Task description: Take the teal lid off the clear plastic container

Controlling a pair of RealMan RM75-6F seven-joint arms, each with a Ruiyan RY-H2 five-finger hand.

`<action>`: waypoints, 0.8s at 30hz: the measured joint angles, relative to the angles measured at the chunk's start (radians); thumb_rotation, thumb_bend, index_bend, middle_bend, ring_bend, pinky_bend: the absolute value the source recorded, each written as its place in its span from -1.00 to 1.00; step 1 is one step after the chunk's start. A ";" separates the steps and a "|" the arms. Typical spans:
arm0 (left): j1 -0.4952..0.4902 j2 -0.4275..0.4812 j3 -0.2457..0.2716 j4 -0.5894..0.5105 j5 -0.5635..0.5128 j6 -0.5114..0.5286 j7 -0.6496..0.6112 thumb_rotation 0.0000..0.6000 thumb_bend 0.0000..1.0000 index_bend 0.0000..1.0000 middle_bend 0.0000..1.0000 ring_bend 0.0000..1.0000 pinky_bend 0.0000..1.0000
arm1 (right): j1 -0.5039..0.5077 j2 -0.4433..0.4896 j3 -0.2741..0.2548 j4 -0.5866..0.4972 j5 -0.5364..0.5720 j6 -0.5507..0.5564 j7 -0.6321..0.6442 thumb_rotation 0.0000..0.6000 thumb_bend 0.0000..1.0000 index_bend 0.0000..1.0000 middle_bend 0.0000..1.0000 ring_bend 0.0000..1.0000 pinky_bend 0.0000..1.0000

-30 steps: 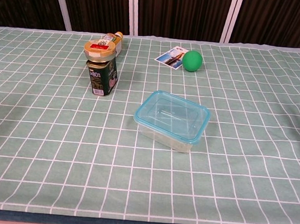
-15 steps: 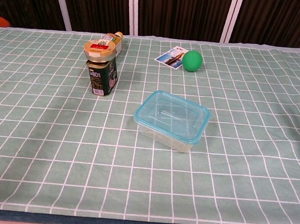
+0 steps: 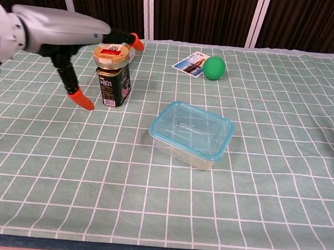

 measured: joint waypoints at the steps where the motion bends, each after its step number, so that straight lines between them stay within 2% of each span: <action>1: -0.025 -0.019 -0.003 0.014 -0.035 -0.010 0.015 1.00 -1.00 -1.00 -1.00 -1.00 -0.94 | 0.001 0.000 0.001 0.000 0.004 -0.003 0.001 1.00 -0.34 -1.00 -1.00 -1.00 -1.00; 6: -0.161 -0.129 -0.009 0.097 -0.218 -0.043 0.093 1.00 -1.00 -1.00 -1.00 -1.00 -0.94 | 0.003 0.001 0.009 0.000 0.025 -0.016 0.007 1.00 -0.34 -1.00 -1.00 -1.00 -1.00; 12: -0.285 -0.233 -0.001 0.189 -0.369 -0.056 0.150 1.00 -1.00 -1.00 -1.00 -1.00 -0.94 | 0.007 0.001 0.013 -0.003 0.042 -0.033 0.009 1.00 -0.34 -1.00 -1.00 -1.00 -1.00; 18: -0.367 -0.289 0.014 0.254 -0.465 -0.062 0.171 1.00 -1.00 -1.00 -1.00 -1.00 -0.94 | 0.009 0.003 0.018 -0.006 0.061 -0.049 0.014 1.00 -0.34 -1.00 -1.00 -1.00 -1.00; 24: -0.420 -0.325 0.024 0.311 -0.504 -0.076 0.169 1.00 -1.00 -1.00 -1.00 -1.00 -0.94 | 0.012 0.007 0.020 -0.014 0.073 -0.060 0.016 1.00 -0.34 -1.00 -1.00 -1.00 -1.00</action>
